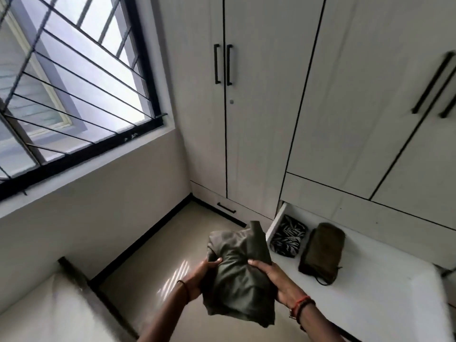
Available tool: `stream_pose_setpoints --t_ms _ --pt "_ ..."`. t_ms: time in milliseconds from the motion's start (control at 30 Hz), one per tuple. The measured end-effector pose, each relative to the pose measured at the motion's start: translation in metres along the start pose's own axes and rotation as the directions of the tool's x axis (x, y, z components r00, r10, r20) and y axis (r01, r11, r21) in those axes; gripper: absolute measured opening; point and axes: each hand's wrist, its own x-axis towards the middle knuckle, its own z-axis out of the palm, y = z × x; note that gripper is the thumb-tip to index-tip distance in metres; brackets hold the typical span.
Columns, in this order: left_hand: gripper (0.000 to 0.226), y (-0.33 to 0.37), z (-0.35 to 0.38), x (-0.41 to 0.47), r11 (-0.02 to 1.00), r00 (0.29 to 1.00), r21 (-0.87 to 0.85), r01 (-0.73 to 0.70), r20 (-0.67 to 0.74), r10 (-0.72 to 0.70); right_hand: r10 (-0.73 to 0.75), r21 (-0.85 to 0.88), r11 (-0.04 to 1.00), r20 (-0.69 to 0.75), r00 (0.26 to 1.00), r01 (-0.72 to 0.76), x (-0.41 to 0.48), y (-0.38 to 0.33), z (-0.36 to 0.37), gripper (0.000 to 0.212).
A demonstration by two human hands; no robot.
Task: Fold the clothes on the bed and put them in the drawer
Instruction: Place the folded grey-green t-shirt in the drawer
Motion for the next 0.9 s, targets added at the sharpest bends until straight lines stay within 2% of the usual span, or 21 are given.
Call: stream_pose_setpoints --t_ms 333,433,600,733,900 --pt "0.043 -0.016 0.156 0.089 0.984 0.992 0.173 0.045 0.106 -0.064 0.008 0.172 0.985 -0.181 0.983 0.024 -0.018 -0.005 -0.165 0.043" --pt "0.034 -0.022 0.214 0.124 0.983 0.985 0.174 0.065 0.144 -0.091 0.012 0.208 0.978 -0.229 0.973 0.036 -0.018 -0.010 -0.226 0.043" --pt "0.052 -0.039 0.293 0.181 0.970 0.970 0.193 0.147 0.164 -0.179 0.045 0.230 0.973 -0.297 0.954 0.026 -0.017 -0.013 -0.319 0.045" --pt "0.042 -0.054 0.340 0.201 0.962 0.969 0.226 0.156 0.152 -0.193 0.081 0.268 0.963 -0.332 0.940 0.012 -0.021 -0.011 -0.365 0.059" --pt "0.048 -0.072 0.375 0.235 0.939 0.960 0.288 0.187 0.148 -0.236 0.133 0.333 0.943 -0.381 0.915 0.001 -0.017 -0.004 -0.412 0.042"
